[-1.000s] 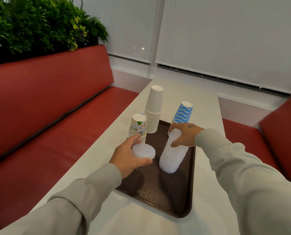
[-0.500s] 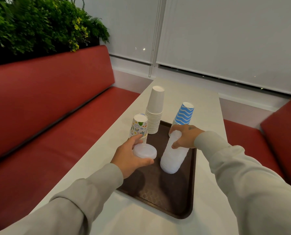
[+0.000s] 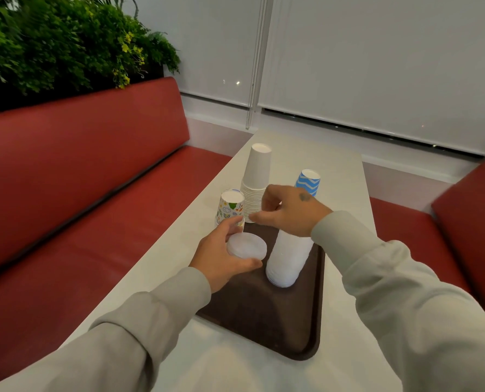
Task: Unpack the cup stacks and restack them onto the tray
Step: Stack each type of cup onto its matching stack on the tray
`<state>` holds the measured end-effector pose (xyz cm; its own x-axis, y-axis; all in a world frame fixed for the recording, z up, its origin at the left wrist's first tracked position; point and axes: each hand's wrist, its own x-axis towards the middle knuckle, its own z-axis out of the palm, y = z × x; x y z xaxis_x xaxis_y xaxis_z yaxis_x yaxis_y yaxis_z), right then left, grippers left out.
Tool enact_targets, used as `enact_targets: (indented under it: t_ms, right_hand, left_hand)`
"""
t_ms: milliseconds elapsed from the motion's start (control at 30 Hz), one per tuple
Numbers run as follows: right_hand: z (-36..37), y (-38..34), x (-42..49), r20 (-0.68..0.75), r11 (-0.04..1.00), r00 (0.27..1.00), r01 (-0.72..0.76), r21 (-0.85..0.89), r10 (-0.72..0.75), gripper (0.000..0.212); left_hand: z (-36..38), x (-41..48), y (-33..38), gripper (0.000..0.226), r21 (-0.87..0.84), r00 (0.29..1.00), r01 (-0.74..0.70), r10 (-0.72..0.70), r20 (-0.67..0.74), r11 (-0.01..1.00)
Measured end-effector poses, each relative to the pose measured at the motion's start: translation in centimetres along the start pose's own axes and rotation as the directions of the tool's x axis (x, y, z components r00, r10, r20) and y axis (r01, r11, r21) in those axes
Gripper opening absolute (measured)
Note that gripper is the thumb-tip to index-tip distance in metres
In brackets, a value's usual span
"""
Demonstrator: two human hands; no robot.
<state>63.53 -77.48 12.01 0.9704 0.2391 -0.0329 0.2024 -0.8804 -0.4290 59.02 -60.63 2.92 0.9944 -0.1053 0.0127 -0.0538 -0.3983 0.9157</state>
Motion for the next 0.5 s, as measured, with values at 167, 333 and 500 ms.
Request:
enact_targets:
  t_ms: [167,333,500]
  right_hand:
    - [1.5,-1.5,-0.8,0.237,0.981,0.967,-0.052,-0.185,0.096,0.056]
    - [2.2,-2.7,-1.7,0.262,0.990,0.963,-0.023,-0.138,0.059,0.048]
    - [1.8,-2.9,-1.9,0.235,0.993,0.971,-0.018,-0.118,0.045,0.044]
  left_hand:
    - [-0.3,-0.4,0.6,0.094,-0.024,0.999,-0.035,0.035,-0.001,0.999]
    - [-0.6,-0.8,0.9,0.093,-0.003,0.997,-0.076,0.076,0.002,0.997]
    - [-0.5,-0.9,1.3,0.090,-0.018,0.996,-0.092,0.092,0.001,0.996]
